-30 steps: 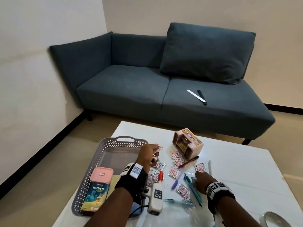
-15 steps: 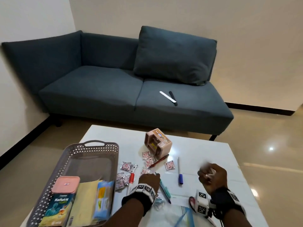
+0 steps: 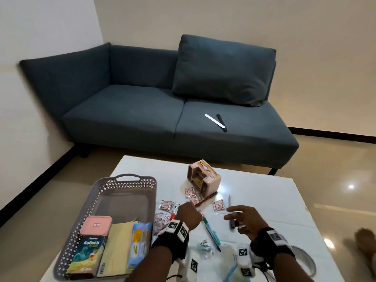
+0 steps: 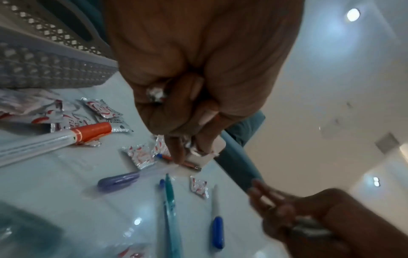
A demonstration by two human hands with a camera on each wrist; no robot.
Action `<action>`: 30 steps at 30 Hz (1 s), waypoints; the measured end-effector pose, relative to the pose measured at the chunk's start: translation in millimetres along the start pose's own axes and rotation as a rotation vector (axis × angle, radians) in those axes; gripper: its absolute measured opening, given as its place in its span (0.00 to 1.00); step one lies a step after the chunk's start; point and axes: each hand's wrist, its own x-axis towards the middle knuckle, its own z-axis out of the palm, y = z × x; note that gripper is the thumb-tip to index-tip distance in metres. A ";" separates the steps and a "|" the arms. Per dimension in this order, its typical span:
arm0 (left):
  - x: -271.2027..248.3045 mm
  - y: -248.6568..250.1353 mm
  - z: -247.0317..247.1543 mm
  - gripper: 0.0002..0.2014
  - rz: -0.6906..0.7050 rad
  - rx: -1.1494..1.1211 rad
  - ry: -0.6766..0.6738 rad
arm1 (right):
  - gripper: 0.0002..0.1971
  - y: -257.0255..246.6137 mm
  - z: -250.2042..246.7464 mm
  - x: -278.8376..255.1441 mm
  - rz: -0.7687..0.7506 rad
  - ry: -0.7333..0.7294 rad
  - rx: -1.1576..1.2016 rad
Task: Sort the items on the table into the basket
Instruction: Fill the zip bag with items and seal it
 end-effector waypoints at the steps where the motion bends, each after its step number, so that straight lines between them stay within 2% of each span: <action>1: -0.7 -2.1 -14.2 0.07 -0.035 -0.063 0.030 | 0.12 -2.3 19.4 2.9 0.000 -0.038 -0.176; 3: -0.1 -9.1 -35.8 0.14 -0.131 -0.212 0.079 | 0.09 1.0 53.5 10.4 -0.044 -0.080 -0.588; 4: -3.3 -14.2 -47.0 0.12 -0.147 -0.266 0.096 | 0.09 4.8 70.3 12.9 -0.086 -0.075 -0.807; 6: -11.8 -22.5 -65.7 0.02 -0.138 -0.415 0.125 | 0.16 13.4 92.3 12.3 -0.168 -0.017 -1.247; 8: -14.4 -36.4 -78.4 0.07 -0.144 -0.519 0.173 | 0.26 24.2 101.4 8.8 -0.172 0.026 -1.378; 10: -15.9 -55.5 -89.1 0.10 -0.158 -0.451 0.177 | 0.33 34.1 106.2 6.4 -0.176 0.024 -1.377; 13: -17.5 -83.1 -106.0 0.16 -0.152 -0.142 0.143 | 0.40 44.9 108.5 5.7 -0.148 0.060 -1.347; 17: -19.7 -103.1 -127.1 0.17 -0.100 0.127 0.217 | 0.38 50.6 112.0 4.4 -0.137 0.134 -1.292; 20: -16.5 -103.6 -131.0 0.19 -0.183 0.060 0.282 | 0.33 53.4 114.9 2.9 -0.104 0.145 -1.284; 22: -16.4 -97.3 -127.2 0.32 -0.194 -0.002 0.325 | 0.29 54.7 117.3 -1.0 -0.072 0.144 -1.302; 24: -16.3 -90.3 -117.7 0.37 -0.227 -0.096 0.329 | 0.26 60.0 117.8 -1.4 -0.051 0.139 -1.314; 26: -14.1 -82.8 -105.4 0.33 -0.241 -0.155 0.303 | 0.25 64.9 115.0 -0.7 -0.039 0.117 -1.306; 28: -15.1 -73.7 -95.2 0.26 -0.238 -0.219 0.232 | 0.26 65.1 111.3 1.7 -0.047 0.089 -1.289; 30: -16.0 -61.7 -87.6 0.19 -0.232 -0.163 0.182 | 0.25 58.3 102.3 5.6 -0.057 0.047 -1.273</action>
